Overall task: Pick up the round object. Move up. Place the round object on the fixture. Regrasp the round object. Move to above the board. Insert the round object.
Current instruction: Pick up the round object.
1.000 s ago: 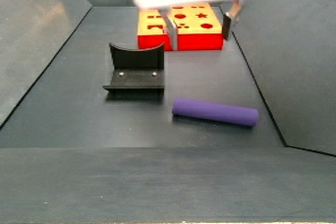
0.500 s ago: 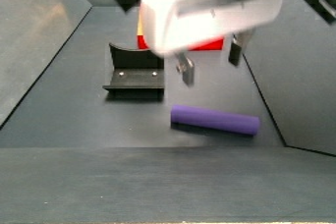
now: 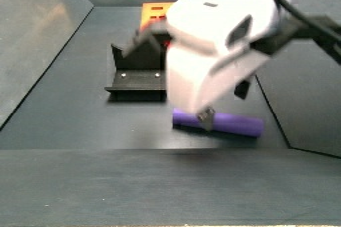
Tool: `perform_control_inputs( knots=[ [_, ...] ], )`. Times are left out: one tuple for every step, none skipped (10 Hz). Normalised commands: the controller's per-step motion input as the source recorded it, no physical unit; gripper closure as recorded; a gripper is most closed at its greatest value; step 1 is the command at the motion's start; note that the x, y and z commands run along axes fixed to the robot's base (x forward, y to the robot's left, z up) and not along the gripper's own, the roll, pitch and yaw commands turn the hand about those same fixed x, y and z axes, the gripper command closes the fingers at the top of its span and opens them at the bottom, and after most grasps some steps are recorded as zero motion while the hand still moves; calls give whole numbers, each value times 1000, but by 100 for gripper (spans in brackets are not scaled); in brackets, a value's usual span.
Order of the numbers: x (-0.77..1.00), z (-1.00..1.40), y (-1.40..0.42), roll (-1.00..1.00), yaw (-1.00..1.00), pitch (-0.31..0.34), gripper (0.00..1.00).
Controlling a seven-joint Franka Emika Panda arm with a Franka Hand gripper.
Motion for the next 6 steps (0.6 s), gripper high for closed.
perform_control_inputs(
  knots=[
    [-303,-374,0,-311,443,-124,0],
    [-243,-243,0,-341,491,-107,0],
    [-163,-151,-111,-307,511,-83,0],
    [-169,-349,-163,-263,446,-120,0],
    [0,-294,-323,-134,337,-79,0],
    [114,-271,-463,-21,231,-20,0]
  ],
)
